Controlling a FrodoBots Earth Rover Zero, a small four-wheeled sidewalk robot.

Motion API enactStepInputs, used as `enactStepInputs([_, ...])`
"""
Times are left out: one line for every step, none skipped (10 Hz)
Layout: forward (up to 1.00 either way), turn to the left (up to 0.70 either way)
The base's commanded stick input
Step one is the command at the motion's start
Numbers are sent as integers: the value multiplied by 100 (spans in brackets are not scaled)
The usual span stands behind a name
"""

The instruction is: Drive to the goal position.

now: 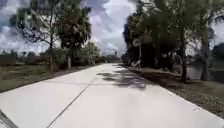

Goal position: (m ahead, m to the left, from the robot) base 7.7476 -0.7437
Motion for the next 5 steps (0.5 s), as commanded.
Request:
enactStepInputs([85,0])
enactStepInputs([85,0])
enactStepInputs([85,0])
enactStepInputs([85,0])
enactStepInputs([85,0])
